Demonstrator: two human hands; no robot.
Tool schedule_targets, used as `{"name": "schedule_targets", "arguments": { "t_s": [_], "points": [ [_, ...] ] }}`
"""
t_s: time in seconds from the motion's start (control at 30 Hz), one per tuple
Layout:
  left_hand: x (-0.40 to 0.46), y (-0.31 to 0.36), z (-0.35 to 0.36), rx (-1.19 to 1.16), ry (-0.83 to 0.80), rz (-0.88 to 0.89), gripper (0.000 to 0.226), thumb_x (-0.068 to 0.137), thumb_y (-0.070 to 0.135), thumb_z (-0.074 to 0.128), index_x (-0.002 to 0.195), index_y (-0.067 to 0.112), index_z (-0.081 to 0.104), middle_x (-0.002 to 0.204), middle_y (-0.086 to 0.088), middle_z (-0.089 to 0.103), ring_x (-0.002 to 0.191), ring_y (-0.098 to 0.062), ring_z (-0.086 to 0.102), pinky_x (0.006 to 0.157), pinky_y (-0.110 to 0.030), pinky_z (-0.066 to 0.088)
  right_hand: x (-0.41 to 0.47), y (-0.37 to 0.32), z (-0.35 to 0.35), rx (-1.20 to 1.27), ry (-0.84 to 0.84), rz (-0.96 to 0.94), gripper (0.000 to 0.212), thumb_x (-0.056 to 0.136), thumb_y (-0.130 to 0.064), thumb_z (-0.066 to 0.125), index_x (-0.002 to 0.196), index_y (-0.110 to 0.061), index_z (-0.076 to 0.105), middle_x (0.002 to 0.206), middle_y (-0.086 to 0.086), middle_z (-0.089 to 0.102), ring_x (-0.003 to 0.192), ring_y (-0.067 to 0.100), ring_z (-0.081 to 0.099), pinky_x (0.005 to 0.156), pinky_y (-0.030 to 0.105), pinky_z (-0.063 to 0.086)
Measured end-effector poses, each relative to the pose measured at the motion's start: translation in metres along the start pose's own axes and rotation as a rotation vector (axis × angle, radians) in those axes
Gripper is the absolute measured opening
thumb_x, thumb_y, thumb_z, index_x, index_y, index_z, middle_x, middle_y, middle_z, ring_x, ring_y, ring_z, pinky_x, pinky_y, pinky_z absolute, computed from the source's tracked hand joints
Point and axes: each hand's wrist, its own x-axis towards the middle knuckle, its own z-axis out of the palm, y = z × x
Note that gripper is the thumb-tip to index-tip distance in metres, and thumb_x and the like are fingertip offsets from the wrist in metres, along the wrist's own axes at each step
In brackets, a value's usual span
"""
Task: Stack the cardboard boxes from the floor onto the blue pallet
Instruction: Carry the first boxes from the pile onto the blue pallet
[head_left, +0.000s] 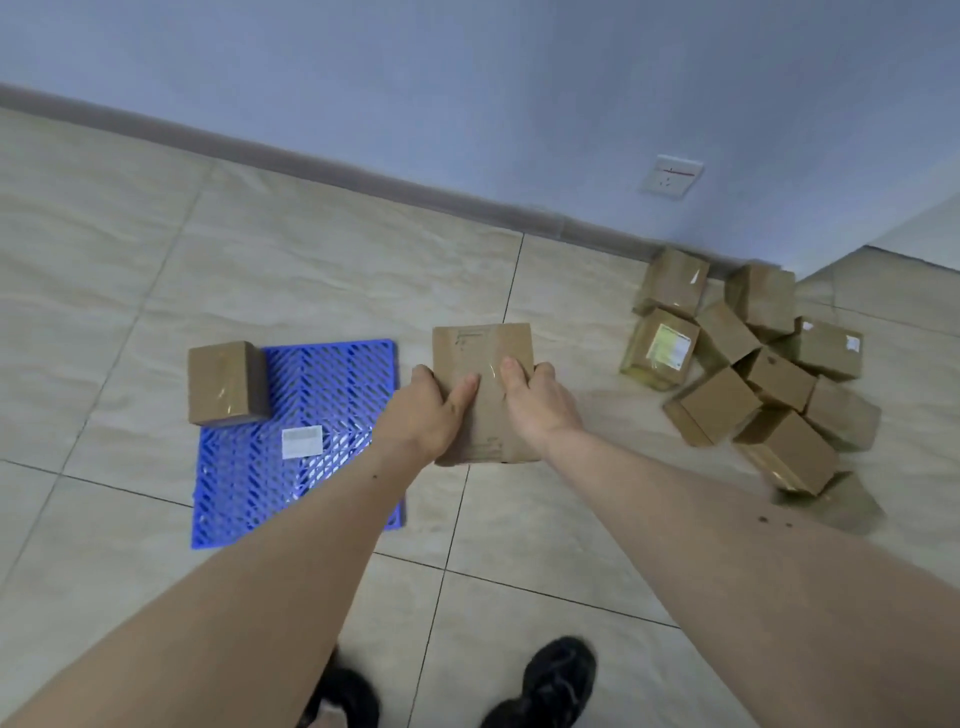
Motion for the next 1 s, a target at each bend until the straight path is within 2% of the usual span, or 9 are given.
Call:
{"name": "schedule_targets", "arguments": {
  "t_s": [0.17, 0.33, 0.53, 0.67, 0.83, 1.0],
  "points": [
    [0.018, -0.072, -0.060, -0.006, -0.030, -0.001, 0.055, 0.095, 0.057, 0.040, 0.114, 0.005, 0.043, 0.117, -0.021, 0.061, 0.110, -0.036, 0.057, 0.089, -0.040, 0.044, -0.007, -0.061, 0.079, 0.036, -0.010, 0.019, 0.059, 0.100, -0.052, 0.030, 0.132, -0.004, 0.043, 0.135, 0.023, 0.054, 0.124, 0.038, 0.051, 0.097, 0.039, 0.040],
    [0.044, -0.141, -0.097, -0.117, -0.062, -0.059, 0.047, 0.097, 0.047, 0.044, 0.117, 0.005, 0.045, 0.122, -0.018, 0.059, 0.114, -0.033, 0.055, 0.091, -0.035, 0.042, 0.002, -0.108, 0.155, 0.059, -0.027, 0.006, 0.056, 0.102, -0.049, 0.032, 0.131, -0.002, 0.044, 0.135, 0.024, 0.054, 0.124, 0.038, 0.051, 0.095, 0.036, 0.039],
    [0.094, -0.195, -0.109, -0.231, 0.048, -0.130, 0.044, 0.093, 0.038, 0.056, 0.118, 0.001, 0.053, 0.123, -0.019, 0.055, 0.114, -0.032, 0.054, 0.097, -0.038, 0.043, 0.042, -0.138, 0.223, 0.025, -0.077, -0.005, 0.058, 0.103, -0.046, 0.032, 0.136, 0.000, 0.043, 0.139, 0.025, 0.051, 0.128, 0.037, 0.048, 0.098, 0.036, 0.038],
    [0.122, -0.218, -0.102, -0.338, 0.115, -0.161, 0.045, 0.091, 0.030, 0.062, 0.124, 0.006, 0.043, 0.121, -0.012, 0.059, 0.113, -0.029, 0.056, 0.095, -0.041, 0.045, 0.072, -0.146, 0.261, 0.054, -0.074, -0.013, 0.053, 0.103, -0.041, 0.033, 0.135, 0.000, 0.044, 0.136, 0.024, 0.053, 0.125, 0.037, 0.050, 0.096, 0.037, 0.038],
    [0.169, -0.262, -0.083, -0.252, 0.126, -0.171, 0.052, 0.091, 0.034, 0.060, 0.131, 0.013, 0.036, 0.123, -0.010, 0.056, 0.114, -0.031, 0.054, 0.096, -0.046, 0.044, 0.114, -0.143, 0.319, 0.075, -0.083, 0.030, 0.053, 0.102, -0.041, 0.033, 0.134, 0.000, 0.045, 0.137, 0.023, 0.051, 0.125, 0.036, 0.049, 0.096, 0.037, 0.037],
    [0.219, -0.308, -0.061, 0.109, 0.213, -0.184, 0.049, 0.088, 0.051, 0.058, 0.124, 0.021, 0.045, 0.135, -0.009, 0.037, 0.127, -0.031, 0.037, 0.104, -0.048, 0.035, 0.158, -0.129, 0.381, 0.133, -0.046, 0.065, 0.051, 0.103, -0.039, 0.033, 0.133, 0.000, 0.044, 0.136, 0.024, 0.052, 0.123, 0.036, 0.049, 0.094, 0.037, 0.037]
  ]
}}
